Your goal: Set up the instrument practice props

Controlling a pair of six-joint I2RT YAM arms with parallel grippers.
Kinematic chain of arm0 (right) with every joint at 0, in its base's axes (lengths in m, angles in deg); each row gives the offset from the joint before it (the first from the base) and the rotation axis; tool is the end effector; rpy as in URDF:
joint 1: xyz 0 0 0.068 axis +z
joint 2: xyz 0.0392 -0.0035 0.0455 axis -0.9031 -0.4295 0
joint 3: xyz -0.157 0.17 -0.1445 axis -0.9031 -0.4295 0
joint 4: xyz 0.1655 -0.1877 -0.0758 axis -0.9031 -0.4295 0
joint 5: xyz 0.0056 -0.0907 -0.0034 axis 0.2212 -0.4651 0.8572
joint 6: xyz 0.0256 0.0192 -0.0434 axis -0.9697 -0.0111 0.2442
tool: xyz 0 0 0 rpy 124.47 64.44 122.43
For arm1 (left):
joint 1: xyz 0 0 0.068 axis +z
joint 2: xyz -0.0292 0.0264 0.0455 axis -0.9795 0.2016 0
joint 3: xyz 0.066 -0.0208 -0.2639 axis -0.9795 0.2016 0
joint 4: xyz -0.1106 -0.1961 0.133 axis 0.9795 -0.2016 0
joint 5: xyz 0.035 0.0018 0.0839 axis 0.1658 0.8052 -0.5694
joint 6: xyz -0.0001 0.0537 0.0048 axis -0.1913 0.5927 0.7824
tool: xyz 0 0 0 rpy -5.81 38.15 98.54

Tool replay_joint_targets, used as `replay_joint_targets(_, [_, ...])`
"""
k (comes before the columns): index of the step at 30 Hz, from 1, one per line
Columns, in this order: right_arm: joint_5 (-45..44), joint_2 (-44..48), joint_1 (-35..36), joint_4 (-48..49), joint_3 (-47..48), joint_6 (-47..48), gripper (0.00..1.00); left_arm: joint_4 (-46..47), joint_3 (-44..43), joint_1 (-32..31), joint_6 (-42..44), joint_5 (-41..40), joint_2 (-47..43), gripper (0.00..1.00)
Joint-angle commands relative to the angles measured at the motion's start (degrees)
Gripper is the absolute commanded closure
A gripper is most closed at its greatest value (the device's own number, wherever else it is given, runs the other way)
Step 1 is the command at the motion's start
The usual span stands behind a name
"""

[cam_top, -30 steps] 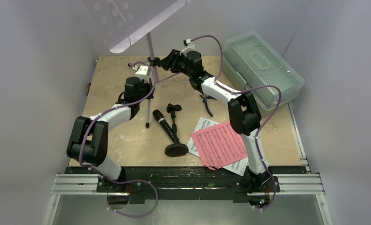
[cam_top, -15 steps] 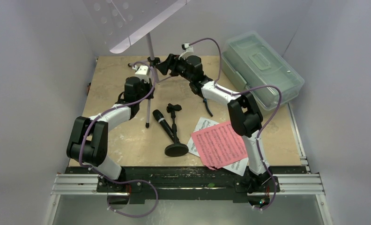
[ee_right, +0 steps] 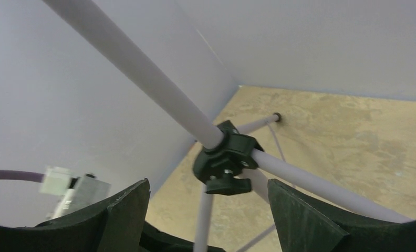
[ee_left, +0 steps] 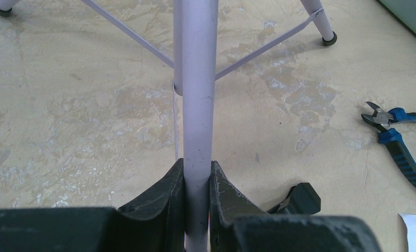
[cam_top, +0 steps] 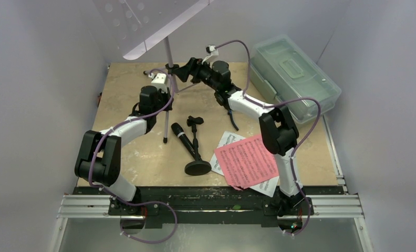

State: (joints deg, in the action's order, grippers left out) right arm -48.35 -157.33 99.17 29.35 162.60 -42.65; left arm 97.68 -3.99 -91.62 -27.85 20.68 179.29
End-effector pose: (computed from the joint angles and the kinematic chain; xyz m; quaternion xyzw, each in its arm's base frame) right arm 0.4259 0.3039 0.2855 -0.0747 0.6809 0.4848 0.5438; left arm 0.3399 -0.0819 0.2209 0.0278 0.8300 -0.1382 0.5396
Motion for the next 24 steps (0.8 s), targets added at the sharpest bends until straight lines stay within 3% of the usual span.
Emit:
replay_joint_targets(1, [3.9, 3.5, 0.3, 6.9, 0.8, -4.6, 0.17, -6.9, -0.3, 0.1, -2.3, -0.3, 0.2, 1.0])
replay_joint_targets(13, [4.8, -3.8, 0.3, 7.3, 6.5, -9.1, 0.21, -6.8, -0.3, 0.1, -2.4, -0.1, 0.1, 1.0])
replay_joint_targets(24, [4.8, -5.2, 0.6, 7.0, 6.1, -9.4, 0.28, -6.7, -0.5, 0.1, -2.6, 0.2, 0.5, 1.0])
